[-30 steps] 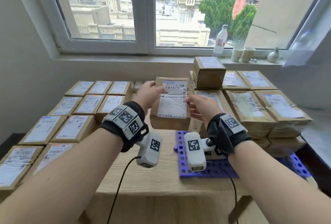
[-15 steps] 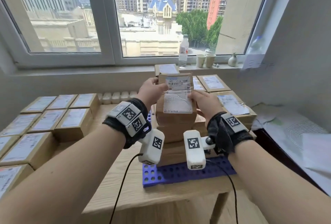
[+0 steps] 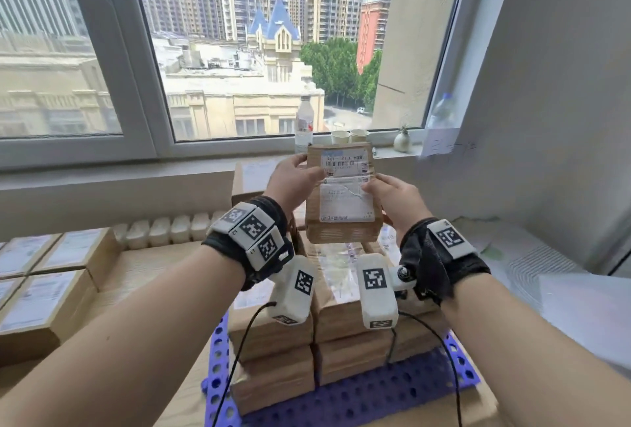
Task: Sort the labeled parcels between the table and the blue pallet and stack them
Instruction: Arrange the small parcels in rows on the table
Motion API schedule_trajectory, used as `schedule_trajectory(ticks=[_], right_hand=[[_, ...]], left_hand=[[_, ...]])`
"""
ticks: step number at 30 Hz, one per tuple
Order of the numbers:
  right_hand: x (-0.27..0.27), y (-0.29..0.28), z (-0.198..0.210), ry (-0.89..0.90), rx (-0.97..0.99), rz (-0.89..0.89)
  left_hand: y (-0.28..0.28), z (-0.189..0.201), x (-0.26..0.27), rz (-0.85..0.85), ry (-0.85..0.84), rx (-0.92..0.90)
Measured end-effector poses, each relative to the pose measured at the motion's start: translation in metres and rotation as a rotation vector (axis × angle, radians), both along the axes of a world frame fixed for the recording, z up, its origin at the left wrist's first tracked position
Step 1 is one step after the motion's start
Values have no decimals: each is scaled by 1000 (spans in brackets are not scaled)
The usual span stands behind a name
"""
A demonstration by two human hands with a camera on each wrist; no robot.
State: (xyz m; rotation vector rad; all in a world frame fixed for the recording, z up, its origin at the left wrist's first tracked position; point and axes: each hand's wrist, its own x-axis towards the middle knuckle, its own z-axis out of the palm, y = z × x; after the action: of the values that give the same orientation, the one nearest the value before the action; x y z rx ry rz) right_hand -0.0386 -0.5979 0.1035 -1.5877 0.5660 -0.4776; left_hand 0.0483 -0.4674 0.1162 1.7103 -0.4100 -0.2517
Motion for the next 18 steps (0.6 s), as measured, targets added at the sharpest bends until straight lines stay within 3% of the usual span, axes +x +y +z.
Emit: schedule_trajectory(ticks=[6,18], right_hand=[[49,-27,0,12,-2,-12],[102,-59,-22,102,16,100]], left_hand=[[-20,7,37,18,5,-17],[-51,-15,76,100,101,33]])
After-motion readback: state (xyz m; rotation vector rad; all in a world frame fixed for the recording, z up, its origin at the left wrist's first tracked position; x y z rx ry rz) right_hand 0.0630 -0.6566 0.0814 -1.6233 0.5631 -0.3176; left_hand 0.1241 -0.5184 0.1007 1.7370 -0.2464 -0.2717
